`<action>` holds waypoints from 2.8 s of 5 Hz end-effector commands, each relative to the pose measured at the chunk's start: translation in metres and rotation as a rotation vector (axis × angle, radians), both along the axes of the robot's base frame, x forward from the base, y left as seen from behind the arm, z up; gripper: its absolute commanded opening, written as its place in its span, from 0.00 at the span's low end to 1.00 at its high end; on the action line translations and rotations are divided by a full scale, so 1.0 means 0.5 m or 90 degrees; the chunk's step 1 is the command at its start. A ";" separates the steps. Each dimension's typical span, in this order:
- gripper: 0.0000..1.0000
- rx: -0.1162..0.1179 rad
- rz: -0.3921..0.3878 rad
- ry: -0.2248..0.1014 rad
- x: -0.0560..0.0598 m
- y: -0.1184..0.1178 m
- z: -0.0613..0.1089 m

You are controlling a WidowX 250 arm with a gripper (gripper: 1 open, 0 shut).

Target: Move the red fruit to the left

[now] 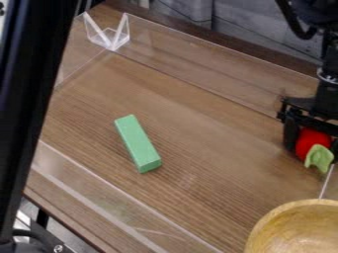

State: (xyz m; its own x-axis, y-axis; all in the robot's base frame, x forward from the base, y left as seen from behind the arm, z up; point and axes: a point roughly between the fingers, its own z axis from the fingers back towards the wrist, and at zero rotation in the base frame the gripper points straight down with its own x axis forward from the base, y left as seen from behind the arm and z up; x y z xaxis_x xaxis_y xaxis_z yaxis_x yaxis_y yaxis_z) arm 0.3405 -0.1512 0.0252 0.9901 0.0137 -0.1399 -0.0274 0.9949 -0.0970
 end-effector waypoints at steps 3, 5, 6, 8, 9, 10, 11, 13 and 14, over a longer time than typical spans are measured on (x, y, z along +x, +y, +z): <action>1.00 -0.026 0.024 -0.029 0.025 -0.017 0.014; 1.00 -0.033 0.069 -0.029 0.023 -0.016 0.048; 1.00 -0.038 0.005 -0.027 0.022 -0.018 0.048; 1.00 -0.047 -0.066 -0.024 0.013 -0.018 0.052; 1.00 -0.051 -0.071 -0.023 0.005 -0.015 0.055; 1.00 -0.053 -0.031 -0.027 0.016 -0.015 0.065; 0.00 -0.055 -0.007 -0.031 0.000 -0.007 0.094; 0.00 -0.088 0.057 -0.079 -0.019 0.087 0.197; 0.00 -0.090 0.144 -0.098 -0.023 0.158 0.232</action>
State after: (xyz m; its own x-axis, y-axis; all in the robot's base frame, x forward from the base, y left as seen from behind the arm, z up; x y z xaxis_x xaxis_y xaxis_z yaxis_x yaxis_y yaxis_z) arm 0.3288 -0.0670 0.1220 0.9690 0.2400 -0.0579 -0.2469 0.9404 -0.2339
